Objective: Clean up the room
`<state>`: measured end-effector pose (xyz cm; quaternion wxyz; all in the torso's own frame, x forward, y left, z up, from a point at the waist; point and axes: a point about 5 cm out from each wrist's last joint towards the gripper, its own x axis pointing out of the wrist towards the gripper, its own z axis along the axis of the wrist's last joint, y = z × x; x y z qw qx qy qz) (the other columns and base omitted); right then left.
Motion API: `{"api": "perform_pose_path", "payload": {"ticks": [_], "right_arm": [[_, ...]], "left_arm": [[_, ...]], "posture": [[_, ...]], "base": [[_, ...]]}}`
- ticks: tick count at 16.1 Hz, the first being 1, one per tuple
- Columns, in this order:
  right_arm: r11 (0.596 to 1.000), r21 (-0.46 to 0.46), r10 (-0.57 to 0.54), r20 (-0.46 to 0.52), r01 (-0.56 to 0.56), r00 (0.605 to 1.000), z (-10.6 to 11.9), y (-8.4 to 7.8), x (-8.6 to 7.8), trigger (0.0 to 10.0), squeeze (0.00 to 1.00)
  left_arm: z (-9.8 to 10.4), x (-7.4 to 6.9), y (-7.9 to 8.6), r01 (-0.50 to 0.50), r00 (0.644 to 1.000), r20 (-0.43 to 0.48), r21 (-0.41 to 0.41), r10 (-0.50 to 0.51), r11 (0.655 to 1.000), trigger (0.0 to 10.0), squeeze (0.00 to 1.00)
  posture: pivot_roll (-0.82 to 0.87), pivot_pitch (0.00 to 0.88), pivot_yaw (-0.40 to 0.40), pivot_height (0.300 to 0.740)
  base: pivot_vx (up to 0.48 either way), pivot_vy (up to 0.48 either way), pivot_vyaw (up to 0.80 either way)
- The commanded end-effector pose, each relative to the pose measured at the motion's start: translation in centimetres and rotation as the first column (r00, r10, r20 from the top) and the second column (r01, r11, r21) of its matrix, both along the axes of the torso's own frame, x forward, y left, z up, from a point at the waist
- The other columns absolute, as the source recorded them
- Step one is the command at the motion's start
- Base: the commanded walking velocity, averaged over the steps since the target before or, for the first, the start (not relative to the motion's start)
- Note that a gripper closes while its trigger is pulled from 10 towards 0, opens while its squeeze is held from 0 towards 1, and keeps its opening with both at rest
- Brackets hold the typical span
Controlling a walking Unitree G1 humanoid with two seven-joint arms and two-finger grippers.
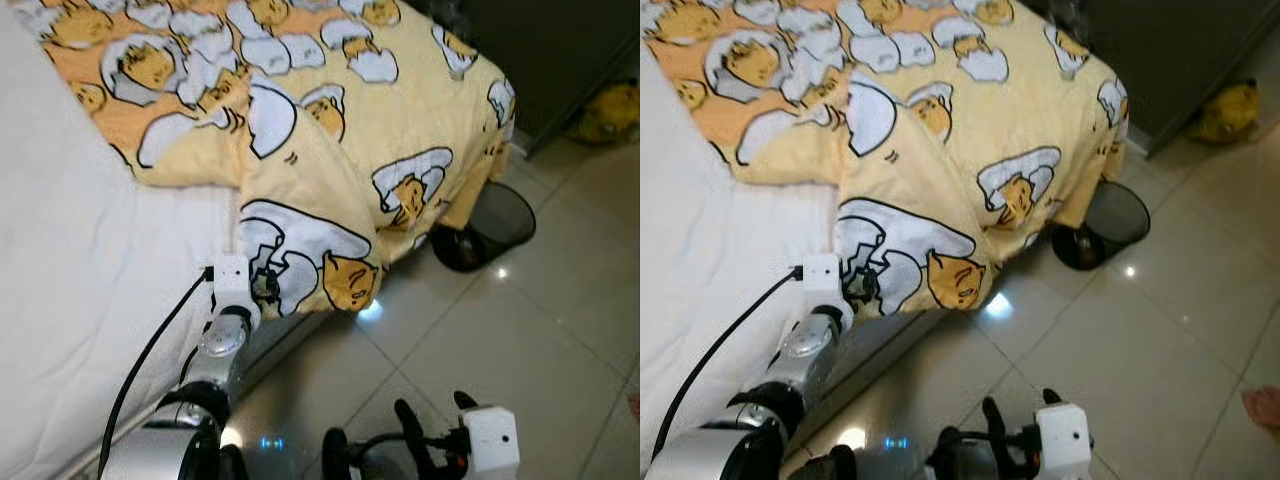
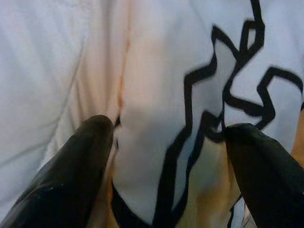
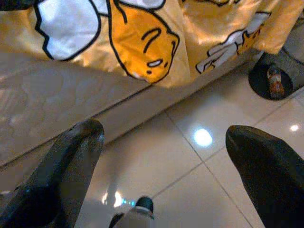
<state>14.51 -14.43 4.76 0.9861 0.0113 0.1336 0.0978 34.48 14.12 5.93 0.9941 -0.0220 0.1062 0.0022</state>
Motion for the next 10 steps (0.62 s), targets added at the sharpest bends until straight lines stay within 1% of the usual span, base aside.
{"api": "perform_pose_path", "payload": {"ticks": [1, 2, 3, 4, 5, 6, 7, 8, 9, 10], "right_arm": [[1.0, -0.014, 0.002, -0.026, -0.002, 1.0, -0.1, -0.2, -0.6, 10.0, 0.0], [1.0, -0.008, 0.0, -0.025, -0.001, 1.0, 0.0, -0.1, -0.5, 10.0, 0.0], [1.0, -0.003, 0.0, -0.025, 0.0, 1.0, 0.0, -0.1, -0.4, 10.0, 0.0], [1.0, -0.001, 0.002, -0.023, -0.002, 1.0, 0.0, -0.1, -0.2, 10.0, 0.0], [1.0, 0.002, 0.003, -0.018, -0.003, 1.0, 0.2, 0.0, 0.4, 10.0, 0.0], [1.0, 0.002, 0.002, -0.017, -0.002, 1.0, 0.2, 0.0, 0.5, 10.0, 0.0], [1.0, 0.004, -0.002, -0.017, 0.002, 1.0, 0.2, 0.0, 0.8, 10.0, 0.0], [1.0, 0.006, -0.001, -0.015, 0.002, 1.0, 0.3, 0.0, 1.0, 10.0, 0.0], [1.0, 0.01, 0.001, -0.016, -0.001, 1.0, 0.2, 0.1, 1.2, 10.0, 0.0], [1.0, 0.021, 0.003, -0.022, -0.002, 1.0, 0.2, 0.2, 1.3, 10.0, 0.0]], "left_arm": [[-3.1, -2.0, 0.1, -0.015, 0.99, -0.142, 0.002, 0.016, 1.0, 10.0, 0.0], [-3.4, -2.2, 0.3, -0.018, 0.986, -0.163, 0.014, 0.02, 1.0, 6.0, 0.0], [-3.5, -2.2, 0.4, -0.021, 0.985, -0.171, 0.011, 0.023, 1.0, 0.0, 0.0], [-3.5, -2.2, 0.5, -0.02, 0.984, -0.178, 0.018, 0.023, 1.0, 0.0, 0.0], [-3.2, -1.9, 0.4, 0.005, 0.983, -0.185, 0.014, -0.003, 1.0, 0.0, 0.0], [-3.1, -1.8, 0.4, 0.018, 0.982, -0.188, 0.011, -0.015, 1.0, 0.0, 0.0], [-3.3, -1.8, 0.0, 0.05, 0.975, -0.213, -0.041, -0.058, 0.998, 0.0, 0.0], [-3.7, -2.1, -0.2, 0.081, 0.967, -0.238, -0.042, -0.089, 0.996, 0.0, 0.0], [-3.9, -2.3, 0.0, 0.081, 0.965, -0.248, -0.035, -0.087, 0.996, 0.0, 0.0], [-4.0, -2.5, -0.1, 0.115, 0.963, -0.239, -0.064, -0.127, 0.991, 0.0, 0.0]], "posture": [[-0.17, 0.375, -0.118, 0.74], [-0.17, 0.374, -0.117, 0.74], [-0.17, 0.372, -0.115, 0.74], [-0.16, 0.37, -0.112, 0.74], [-0.16, 0.365, -0.104, 0.74], [-0.16, 0.364, -0.103, 0.74], [-0.15, 0.358, -0.096, 0.74], [-0.15, 0.352, -0.094, 0.74], [-0.15, 0.347, -0.092, 0.74], [-0.14, 0.342, -0.09, 0.74]], "base": [[0.0, 0.0, 0.0], [0.0, 0.0, 0.0], [0.0, 0.0, 0.0], [0.0, 0.0, 0.0], [0.0, 0.0, 0.0], [0.0, 0.0, 0.0], [0.0, 0.0, 0.0], [0.0, 0.0, 0.0], [0.0, 0.0, 0.0], [0.0, 0.0, 0.0]]}}
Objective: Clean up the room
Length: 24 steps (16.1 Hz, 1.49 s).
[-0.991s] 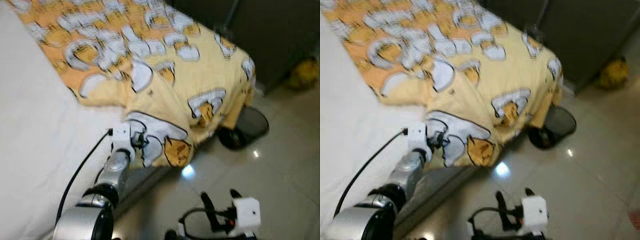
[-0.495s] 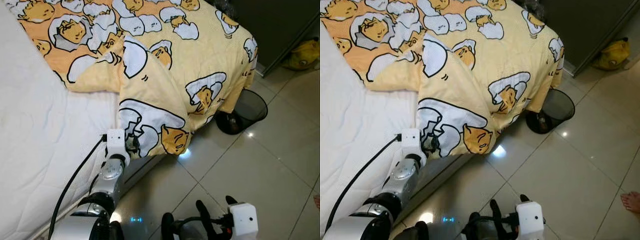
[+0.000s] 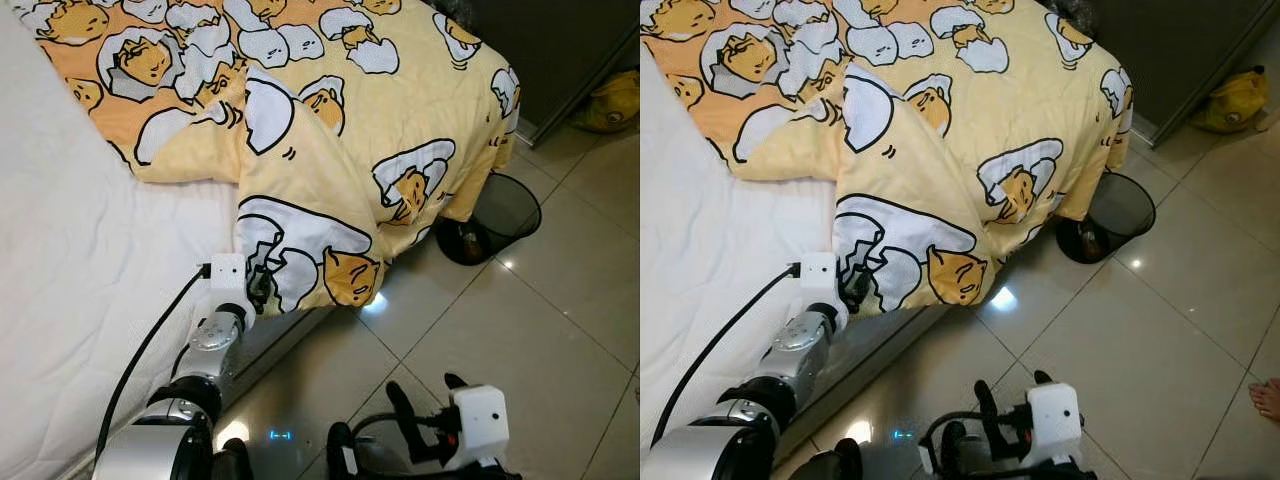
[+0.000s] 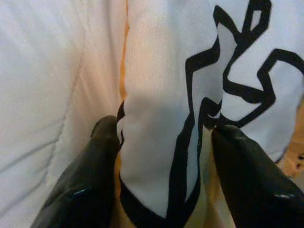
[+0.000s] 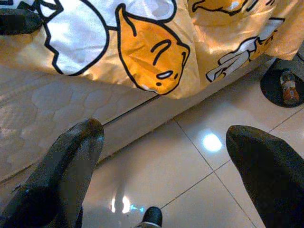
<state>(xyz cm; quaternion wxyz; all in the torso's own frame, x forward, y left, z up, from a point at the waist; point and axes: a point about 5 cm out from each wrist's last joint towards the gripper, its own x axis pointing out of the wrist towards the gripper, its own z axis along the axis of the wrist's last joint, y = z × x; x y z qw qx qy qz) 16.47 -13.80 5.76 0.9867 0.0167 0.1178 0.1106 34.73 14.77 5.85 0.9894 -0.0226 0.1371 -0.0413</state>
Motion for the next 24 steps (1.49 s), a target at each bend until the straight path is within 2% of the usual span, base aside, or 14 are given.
{"api": "perform_pose_path", "payload": {"ticks": [1, 4, 7, 12, 14, 17, 19, 20, 21, 24], "right_arm": [[1.0, 0.006, -0.022, -0.056, 0.023, 0.998, -0.9, -0.4, -0.4, 10.0, 0.0], [1.0, 0.014, -0.021, -0.058, 0.022, 0.998, -1.2, -0.3, 0.5, 10.0, 0.0], [1.0, 0.018, -0.02, -0.041, 0.021, 0.999, -1.3, 0.0, 1.7, 10.0, 0.0], [1.0, 0.005, -0.005, -0.014, 0.005, 1.0, -1.0, -0.4, 3.2, 10.0, 0.0], [1.0, 0.01, -0.023, -0.018, 0.023, 1.0, -1.4, -0.8, 4.2, 10.0, 0.0], [1.0, 0.023, -0.008, 0.001, 0.008, 1.0, -1.3, 0.0, 5.6, 10.0, 0.0], [1.0, 0.023, 0.002, 0.003, -0.002, 1.0, -1.6, 0.2, 6.5, 10.0, 0.0], [1.0, 0.023, 0.003, 0.005, -0.003, 1.0, -1.8, 0.4, 7.2, 10.0, 0.0], [1.0, 0.024, 0.007, 0.012, -0.007, 1.0, -1.8, 0.6, 7.7, 10.0, 0.0], [1.0, 0.029, 0.01, 0.034, -0.011, 0.999, -1.6, 0.9, 9.1, 10.0, 0.0]], "left_arm": [[-4.0, -2.8, -0.9, 0.058, 0.98, -0.188, -0.02, -0.06, 0.998, 0.0, 0.0], [-4.3, -3.0, -0.4, 0.061, 0.976, -0.209, 0.026, -0.055, 0.998, 0.0, 0.0], [-4.1, -2.9, -0.1, 0.084, 0.976, -0.205, 0.026, -0.077, 0.996, 0.0, 0.0], [-3.3, -2.1, -0.9, 0.117, 0.975, -0.193, 0.019, -0.111, 0.993, 0.0, 0.0], [-3.1, -2.0, -1.5, 0.173, 0.969, -0.187, 0.059, -0.16, 0.983, 0.0, 0.0], [-2.8, -1.8, -2.5, 0.261, 0.953, -0.177, 0.077, -0.244, 0.962, 0.0, 0.0], [-2.5, -1.5, -2.0, 0.239, 0.96, -0.174, 0.093, -0.221, 0.967, 0.0, 0.0], [-2.5, -1.4, -1.5, 0.233, 0.961, -0.185, 0.145, -0.205, 0.962, 2.3, 0.0], [-2.5, -1.4, -1.3, 0.235, 0.961, -0.19, 0.184, -0.2, 0.955, 10.0, 0.0], [-2.5, -1.5, -0.9, 0.263, 0.958, -0.179, 0.228, -0.226, 0.937, 10.0, 0.0]], "posture": [[-0.13, 0.337, -0.09, 0.74], [-0.11, 0.321, -0.078, 0.74], [-0.09, 0.284, -0.06, 0.74], [-0.1, 0.23, -0.078, 0.74], [-0.08, 0.211, -0.072, 0.74], [-0.06, 0.159, -0.057, 0.74], [-0.04, 0.131, -0.043, 0.74], [-0.02, 0.109, -0.033, 0.74], [-0.01, 0.097, -0.027, 0.74], [0.03, 0.061, -0.01, 0.74]], "base": [[0.0, 0.0, 0.0], [0.0, 0.0, 0.0], [0.0, 0.0, 0.0], [0.0, 0.0, 0.0], [0.0, 0.0, 0.0], [0.0, 0.0, 0.0], [0.0, 0.0, 0.0], [0.0, 0.0, 0.0], [0.0, 0.0, 0.0], [0.0, 0.0, 0.0]]}}
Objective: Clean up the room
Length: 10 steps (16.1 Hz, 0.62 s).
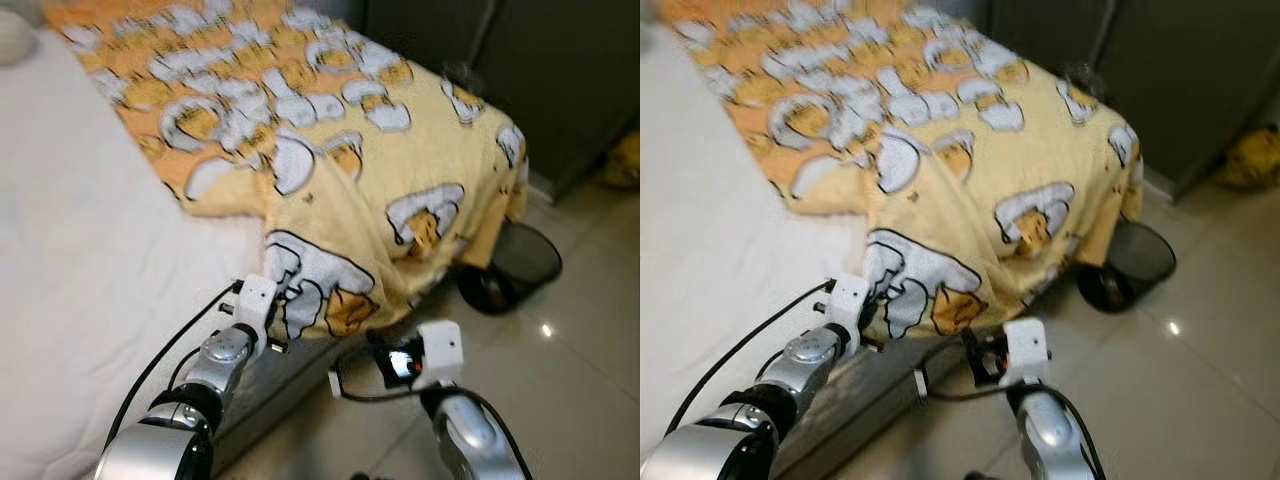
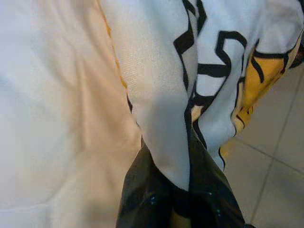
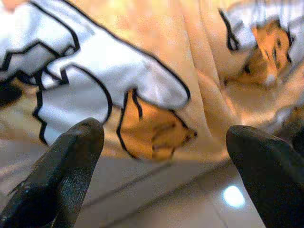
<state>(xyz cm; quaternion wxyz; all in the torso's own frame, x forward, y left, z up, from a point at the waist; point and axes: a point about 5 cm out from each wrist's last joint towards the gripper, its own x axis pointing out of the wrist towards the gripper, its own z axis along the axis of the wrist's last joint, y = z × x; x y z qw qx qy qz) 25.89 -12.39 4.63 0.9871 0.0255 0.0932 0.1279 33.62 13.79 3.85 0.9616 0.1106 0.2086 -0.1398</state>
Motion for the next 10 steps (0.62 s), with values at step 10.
{"api": "perform_pose_path", "payload": {"ticks": [10], "right_arm": [[1.0, -0.011, -0.028, 0.008, 0.028, 1.0, -0.9, -1.4, 0.6, 10.0, 0.0]], "left_arm": [[-3.7, -3.7, -3.3, 0.165, 0.982, -0.093, 0.009, -0.164, 0.986, 10.0, 0.0]], "posture": [[0.03, 0.048, 0.002, 0.74]], "base": [[-0.125, 0.0, 0.0]]}}
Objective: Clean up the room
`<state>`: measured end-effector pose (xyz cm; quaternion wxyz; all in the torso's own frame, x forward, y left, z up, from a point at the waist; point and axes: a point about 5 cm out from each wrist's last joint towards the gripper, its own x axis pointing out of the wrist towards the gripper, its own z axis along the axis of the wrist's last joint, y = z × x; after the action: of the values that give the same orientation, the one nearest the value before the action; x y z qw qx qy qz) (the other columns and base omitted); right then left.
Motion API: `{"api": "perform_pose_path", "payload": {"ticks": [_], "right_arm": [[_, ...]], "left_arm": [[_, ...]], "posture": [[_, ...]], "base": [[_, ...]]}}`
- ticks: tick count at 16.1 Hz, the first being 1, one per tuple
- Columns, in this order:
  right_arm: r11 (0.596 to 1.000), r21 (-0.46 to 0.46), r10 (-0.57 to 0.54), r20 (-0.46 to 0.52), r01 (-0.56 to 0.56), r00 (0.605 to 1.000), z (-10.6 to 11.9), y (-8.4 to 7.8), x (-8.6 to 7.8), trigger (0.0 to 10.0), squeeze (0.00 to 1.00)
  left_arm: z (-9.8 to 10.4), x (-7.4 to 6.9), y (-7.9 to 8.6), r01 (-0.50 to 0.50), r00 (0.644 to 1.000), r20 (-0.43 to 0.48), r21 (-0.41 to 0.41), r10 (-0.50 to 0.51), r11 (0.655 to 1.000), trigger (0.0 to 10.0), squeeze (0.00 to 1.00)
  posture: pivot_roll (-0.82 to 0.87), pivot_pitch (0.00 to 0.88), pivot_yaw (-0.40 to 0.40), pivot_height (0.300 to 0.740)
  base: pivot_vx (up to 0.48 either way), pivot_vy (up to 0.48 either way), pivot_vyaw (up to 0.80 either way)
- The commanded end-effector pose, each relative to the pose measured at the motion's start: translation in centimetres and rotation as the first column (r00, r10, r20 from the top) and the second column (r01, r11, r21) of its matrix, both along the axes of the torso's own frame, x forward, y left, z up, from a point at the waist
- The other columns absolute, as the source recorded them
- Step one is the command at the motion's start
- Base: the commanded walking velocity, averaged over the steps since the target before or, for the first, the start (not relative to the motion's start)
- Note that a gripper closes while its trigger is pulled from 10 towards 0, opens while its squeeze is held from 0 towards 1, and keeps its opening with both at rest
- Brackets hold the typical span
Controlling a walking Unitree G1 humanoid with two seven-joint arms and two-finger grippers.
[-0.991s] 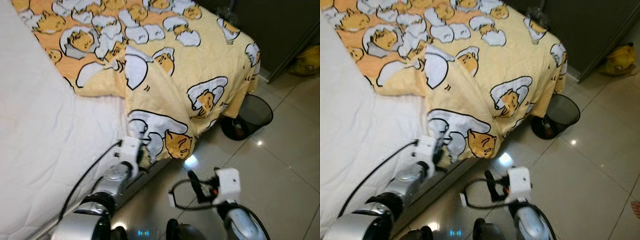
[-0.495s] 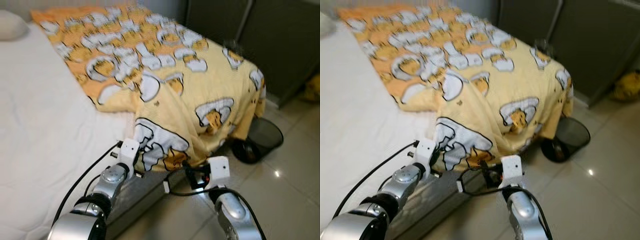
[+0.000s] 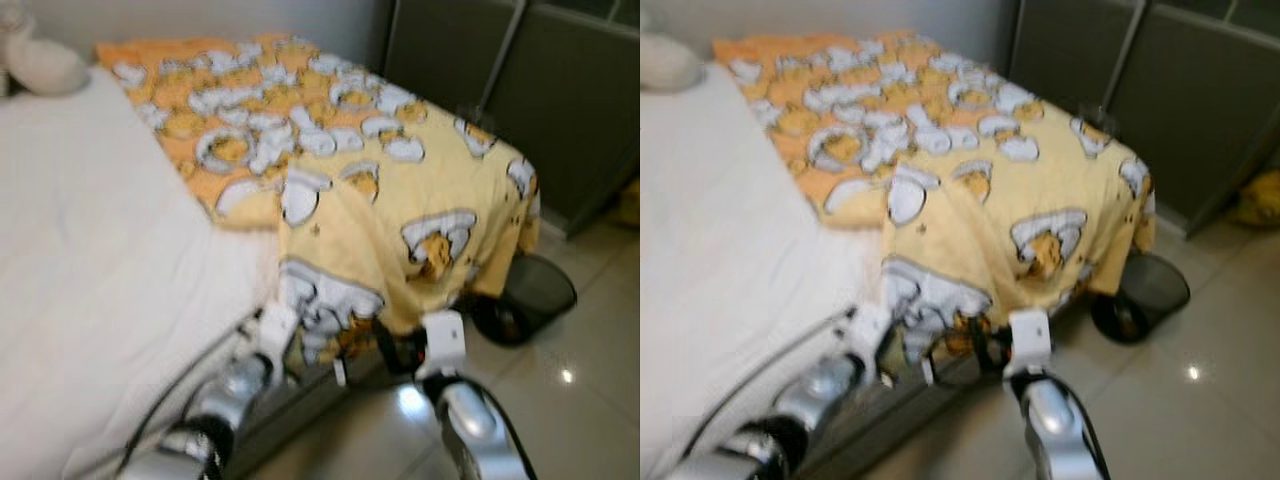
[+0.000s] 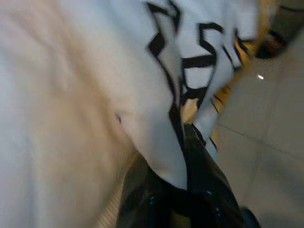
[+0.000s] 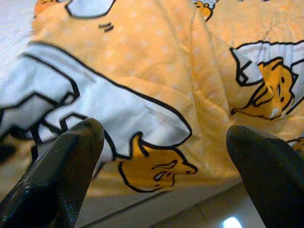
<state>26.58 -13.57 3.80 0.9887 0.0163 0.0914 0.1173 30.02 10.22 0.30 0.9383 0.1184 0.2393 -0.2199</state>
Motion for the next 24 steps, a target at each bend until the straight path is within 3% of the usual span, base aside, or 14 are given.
{"api": "perform_pose_path", "payload": {"ticks": [1, 3, 6, 7, 8, 9, 10, 11, 13, 15, 17, 19, 21, 24], "right_arm": [[1.0, 0.006, -0.015, 0.001, 0.015, 1.0, -0.1, -0.4, -0.1, 10.0, 0.0], [1.0, 0.006, -0.019, 0.004, 0.019, 1.0, -0.1, -0.5, -0.2, 10.0, 0.0], [1.0, 0.007, -0.022, 0.017, 0.022, 1.0, 0.2, -0.9, -0.1, 10.0, 0.0], [1.0, 0.007, -0.025, 0.023, 0.025, 0.999, 0.5, -1.1, 0.1, 10.0, 0.0], [1.0, 0.004, -0.029, 0.028, 0.029, 0.999, 0.7, -1.5, 0.4, 10.0, 0.0], [1.0, 0.003, -0.031, 0.029, 0.03, 0.999, 0.7, -1.6, 0.4, 10.0, 0.0], [0.999, 0.0, -0.032, 0.031, 0.032, 0.999, 0.8, -1.8, 0.6, 10.0, 0.0], [0.999, -0.004, -0.033, 0.035, 0.033, 0.999, 0.9, -2.0, 0.8, 10.0, 0.0], [1.0, -0.009, -0.03, 0.036, 0.03, 0.999, 1.1, -2.2, 1.0, 10.0, 0.0], [1.0, -0.007, -0.028, 0.033, 0.028, 0.999, 1.0, -2.3, 1.0, 10.0, 0.0], [1.0, 0.001, -0.005, 0.018, 0.005, 1.0, 0.8, -1.9, 0.9, 10.0, 0.0], [1.0, 0.002, 0.01, 0.007, -0.01, 1.0, 0.6, -1.7, 0.7, 10.0, 0.0], [1.0, 0.0, 0.024, -0.009, -0.024, 1.0, 0.3, -1.6, 0.6, 10.0, 0.0], [0.999, 0.001, 0.032, -0.016, -0.032, 0.999, 0.2, -1.6, 0.6, 10.0, 0.0]], "left_arm": [[-0.6, -1.0, -1.4, 0.1, 0.994, -0.046, -0.034, -0.102, 0.994, 10.0, 0.0], [-1.0, -1.8, -3.0, 0.174, 0.978, -0.095, -0.099, -0.184, 0.98, 10.0, 0.0], [-1.5, -3.4, -5.4, 0.325, 0.92, -0.163, -0.189, -0.356, 0.927, 10.0, 0.0], [-1.6, -4.1, -6.3, 0.384, 0.885, -0.18, -0.242, -0.43, 0.891, 10.0, 0.0], [-1.7, -4.9, -7.2, 0.445, 0.827, -0.22, -0.305, -0.517, 0.842, 10.0, 0.0], [-1.8, -5.2, -7.5, 0.46, 0.808, -0.234, -0.322, -0.541, 0.827, 10.0, 0.0], [-1.9, -5.7, -7.8, 0.512, 0.764, -0.252, -0.325, -0.594, 0.796, 10.0, 0.0], [-2.2, -6.4, -8.0, 0.559, 0.726, -0.266, -0.31, -0.634, 0.769, 10.0, 0.0], [-2.7, -7.1, -8.1, 0.624, 0.684, -0.273, -0.261, -0.676, 0.737, 10.0, 0.0], [-2.6, -7.3, -8.3, 0.646, 0.663, -0.269, -0.265, -0.698, 0.716, 10.0, 0.0], [-1.4, -7.1, -9.7, 0.587, 0.638, -0.253, -0.451, -0.727, 0.672, 10.0, 0.0], [-0.8, -6.9, -10.1, 0.556, 0.63, -0.241, -0.524, -0.738, 0.646, 10.0, 0.0], [-0.3, -7.2, -10.8, 0.532, 0.586, -0.235, -0.61, -0.775, 0.587, 10.0, 0.0], [0.2, -7.1, -11.5, 0.464, 0.598, -0.253, -0.664, -0.76, 0.586, 10.0, 0.0]], "posture": [[0.02, 0.051, 0.005, 0.74], [0.02, 0.053, 0.004, 0.74], [0.01, 0.054, 0.002, 0.74], [0.01, 0.054, 0.001, 0.74], [0.0, 0.054, 0.0, 0.74], [0.0, 0.053, 0.0, 0.74], [0.0, 0.053, 0.0, 0.74], [0.0, 0.049, -0.002, 0.74], [0.0, 0.05, 0.0, 0.74], [0.01, 0.05, 0.002, 0.74], [0.01, 0.053, 0.004, 0.74], [0.01, 0.053, 0.004, 0.74], [0.01, 0.054, 0.0, 0.74], [0.01, 0.054, -0.004, 0.74]], "base": [[0.0, 0.0, 0.0], [0.0, 0.0, 0.0], [0.0, 0.0, 0.0], [0.0, 0.0, 0.0], [0.0, 0.0, 0.0], [0.0, 0.0, 0.0], [0.0, 0.0, 0.0], [0.0, 0.0, 0.0], [0.0, 0.0, 0.0], [0.0, 0.0, 0.0], [0.0, 0.0, 0.0], [0.0, 0.0, 0.0], [0.0, 0.0, 0.0], [0.0, 0.0, 0.0]]}}
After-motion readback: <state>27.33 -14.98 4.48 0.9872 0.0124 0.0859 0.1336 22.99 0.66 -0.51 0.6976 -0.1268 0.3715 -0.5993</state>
